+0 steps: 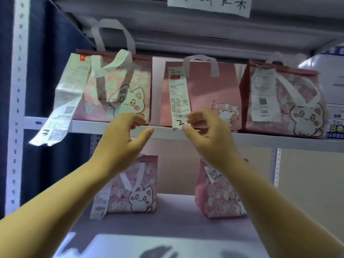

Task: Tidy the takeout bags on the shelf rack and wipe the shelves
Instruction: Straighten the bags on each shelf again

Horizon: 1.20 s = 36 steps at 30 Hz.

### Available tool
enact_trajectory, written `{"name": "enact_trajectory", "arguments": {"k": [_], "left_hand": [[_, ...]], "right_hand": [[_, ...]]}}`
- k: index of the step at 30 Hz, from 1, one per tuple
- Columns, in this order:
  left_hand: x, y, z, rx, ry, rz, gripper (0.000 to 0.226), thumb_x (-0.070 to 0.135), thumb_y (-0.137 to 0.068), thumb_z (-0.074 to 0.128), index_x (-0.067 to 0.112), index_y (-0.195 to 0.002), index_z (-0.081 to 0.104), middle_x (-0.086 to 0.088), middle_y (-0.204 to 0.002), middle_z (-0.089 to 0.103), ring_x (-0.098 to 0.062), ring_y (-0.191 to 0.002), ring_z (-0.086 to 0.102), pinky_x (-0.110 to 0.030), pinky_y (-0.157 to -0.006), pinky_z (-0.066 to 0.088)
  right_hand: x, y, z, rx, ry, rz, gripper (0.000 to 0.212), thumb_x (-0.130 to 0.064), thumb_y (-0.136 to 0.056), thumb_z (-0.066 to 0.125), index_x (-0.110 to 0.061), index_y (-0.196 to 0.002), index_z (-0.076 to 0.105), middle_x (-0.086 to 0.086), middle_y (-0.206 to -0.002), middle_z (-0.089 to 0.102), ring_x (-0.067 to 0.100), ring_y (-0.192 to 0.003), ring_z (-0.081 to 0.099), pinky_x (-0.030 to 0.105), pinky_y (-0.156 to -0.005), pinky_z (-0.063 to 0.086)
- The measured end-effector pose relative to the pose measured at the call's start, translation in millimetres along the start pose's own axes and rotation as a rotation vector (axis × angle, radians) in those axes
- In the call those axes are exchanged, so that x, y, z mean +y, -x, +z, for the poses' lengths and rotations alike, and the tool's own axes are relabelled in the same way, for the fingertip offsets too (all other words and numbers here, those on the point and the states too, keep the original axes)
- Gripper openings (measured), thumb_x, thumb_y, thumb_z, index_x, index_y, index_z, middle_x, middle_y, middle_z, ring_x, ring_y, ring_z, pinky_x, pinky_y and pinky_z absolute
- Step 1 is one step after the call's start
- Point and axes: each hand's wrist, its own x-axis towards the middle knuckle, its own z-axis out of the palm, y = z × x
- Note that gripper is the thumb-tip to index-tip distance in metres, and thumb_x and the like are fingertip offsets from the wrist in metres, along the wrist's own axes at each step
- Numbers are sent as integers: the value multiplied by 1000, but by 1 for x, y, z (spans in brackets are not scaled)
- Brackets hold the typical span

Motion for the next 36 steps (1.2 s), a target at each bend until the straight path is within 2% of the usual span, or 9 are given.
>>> {"name": "enact_trajectory", "arguments": {"k": [3, 6, 9, 13, 19, 22, 26, 32, 36], "left_hand": [[-21, -2, -29, 10, -115, -47, 34, 42, -86, 55, 18, -110, 57, 1, -109, 56, -17, -105, 51, -38, -86, 48], [-42, -11, -55, 27, -277, -87, 38, 40, -87, 54, 14, -115, 58, -8, -118, 55, -26, -114, 44, -40, -96, 37], [-60, -23, -71, 44, -428, -99, 40, 39, -89, 52, 15, -121, 56, -12, -124, 51, -31, -119, 35, -38, -101, 25], [-76, -40, -77, -93, -620, -200, 53, 50, -91, 40, 21, -136, 42, -13, -143, 37, -35, -129, 26, -48, -104, 25], [-95, -56, -70, -306, -726, -269, 63, 61, -91, 17, 28, -143, 28, -11, -152, 24, -30, -138, 24, -52, -105, 23], [-102, -59, -67, -354, -713, -293, 63, 61, -90, 13, 30, -143, 26, -8, -153, 24, -28, -137, 27, -55, -105, 25], [-110, -60, -63, -367, -698, -294, 62, 62, -91, 14, 33, -145, 20, -6, -156, 15, -26, -140, 24, -55, -104, 22], [-112, -61, -65, -353, -665, -274, 62, 61, -91, 18, 30, -145, 24, -4, -155, 18, -25, -139, 25, -56, -104, 25], [-94, -52, -71, -217, -542, -189, 58, 59, -90, 32, 26, -138, 40, -4, -149, 32, -28, -133, 35, -53, -103, 32]], "right_hand": [[-19, -11, 24, -29, -48, -49, 17, -21, -84, 66, -17, -98, 57, -4, -92, 60, 6, -84, 58, 10, -67, 47], [-33, -29, 48, -50, -41, -47, 20, -25, -84, 65, -22, -101, 54, -8, -94, 57, 3, -84, 55, 6, -65, 41], [-35, -48, 73, -105, 8, 24, 38, -28, -84, 63, -17, -119, 51, 0, -112, 55, 12, -98, 52, 18, -79, 40], [-30, -72, 101, -277, 139, 153, 57, -28, -85, 57, -20, -137, 36, 9, -134, 43, 28, -123, 39, 39, -102, 36], [-20, -90, 124, -457, 167, 275, 73, -28, -87, 53, -28, -148, 13, 12, -145, 35, 34, -131, 35, 47, -107, 35], [-20, -91, 125, -469, 145, 271, 70, -25, -88, 53, -25, -148, 16, 12, -138, 45, 31, -120, 49, 37, -101, 41], [-21, -90, 125, -454, 128, 212, 66, -20, -87, 53, -18, -145, 22, 12, -134, 51, 28, -114, 53, 29, -92, 42], [-23, -85, 124, -411, 92, 179, 56, -18, -84, 55, -17, -136, 37, 9, -128, 55, 25, -109, 56, 31, -89, 47], [-28, -73, 117, -214, 123, 94, 48, -23, -85, 59, -15, -131, 45, 4, -129, 51, 20, -116, 48, 23, -87, 35]]}}
